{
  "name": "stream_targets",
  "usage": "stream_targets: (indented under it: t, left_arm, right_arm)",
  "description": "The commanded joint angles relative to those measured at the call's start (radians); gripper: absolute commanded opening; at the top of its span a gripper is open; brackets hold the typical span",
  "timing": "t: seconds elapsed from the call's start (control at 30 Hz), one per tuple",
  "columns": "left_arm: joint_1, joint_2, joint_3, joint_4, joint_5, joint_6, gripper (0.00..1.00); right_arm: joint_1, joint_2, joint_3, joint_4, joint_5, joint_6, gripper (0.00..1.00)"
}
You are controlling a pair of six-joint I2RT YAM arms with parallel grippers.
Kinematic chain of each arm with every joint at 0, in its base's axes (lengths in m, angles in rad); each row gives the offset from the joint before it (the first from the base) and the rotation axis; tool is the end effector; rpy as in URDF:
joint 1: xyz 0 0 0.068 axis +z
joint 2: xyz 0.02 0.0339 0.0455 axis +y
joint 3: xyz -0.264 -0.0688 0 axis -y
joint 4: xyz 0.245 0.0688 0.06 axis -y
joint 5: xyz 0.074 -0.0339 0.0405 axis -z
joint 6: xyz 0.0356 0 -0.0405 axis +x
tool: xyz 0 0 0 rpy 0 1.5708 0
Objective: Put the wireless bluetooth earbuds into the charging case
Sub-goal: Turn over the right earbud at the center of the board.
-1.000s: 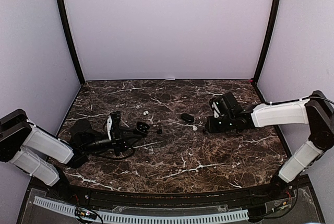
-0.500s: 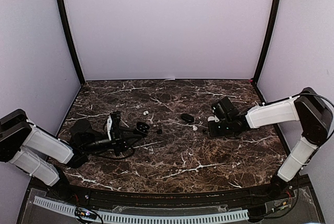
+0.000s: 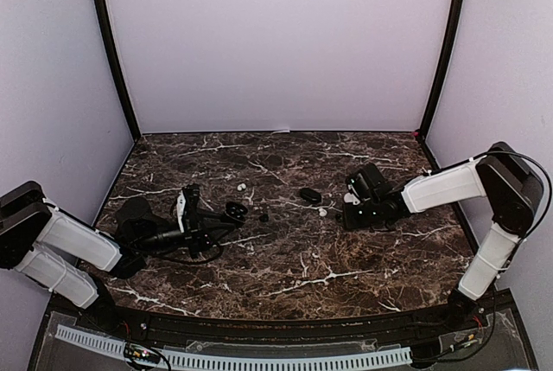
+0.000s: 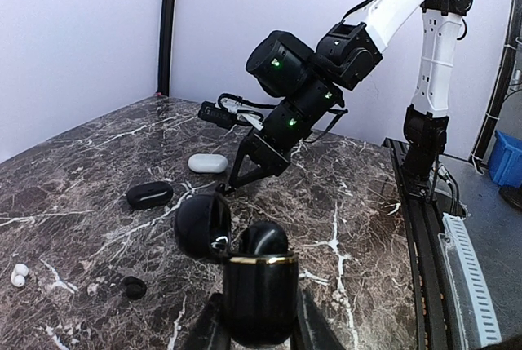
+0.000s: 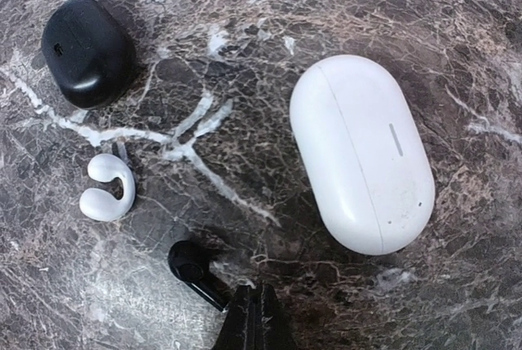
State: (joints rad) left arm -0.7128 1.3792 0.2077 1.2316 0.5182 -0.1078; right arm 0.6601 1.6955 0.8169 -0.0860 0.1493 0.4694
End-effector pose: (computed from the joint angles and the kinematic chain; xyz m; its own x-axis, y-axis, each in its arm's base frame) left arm 0.1587 -0.1605 0.1766 -0.0562 -0.0750 -0.9956 0.9416 0.3277 -0.0778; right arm 0.2541 0.1906 0.1354 -0.8230 -0.0726 -0.5634 -0.1874 0.9710 0.1487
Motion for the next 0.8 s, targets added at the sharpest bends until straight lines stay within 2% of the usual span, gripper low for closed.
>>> stream_targets:
  t: [0.0, 0.3, 0.53, 0.67, 0.77]
  left_arm:
    - [-0.004, -0.017, -0.012, 0.013, 0.012, 0.011, 0.08]
    - [-0.004, -0.011, -0.01, 0.013, 0.011, 0.016, 0.08]
    - [-0.004, -0.002, -0.007, 0.012, 0.015, 0.017, 0.08]
    - [-0.004, 0.0, -0.006, 0.013, 0.017, 0.017, 0.08]
    - [-0.004, 0.0, -0.005, 0.014, 0.018, 0.016, 0.09]
  right_arm:
    - [-0.004, 0.021, -0.017, 0.054, -0.108, -0.04, 0.0]
    - [0.004, 0.018, -0.045, 0.152, -0.32, -0.098, 0.0]
    - [0.006, -0.02, -0.08, 0.193, -0.325, -0.132, 0.0]
    - [0.001, -0.132, -0.14, 0.229, -0.254, -0.17, 0.06]
    - [-0.027, -0.159, -0.143, 0.231, -0.221, -0.185, 0.11]
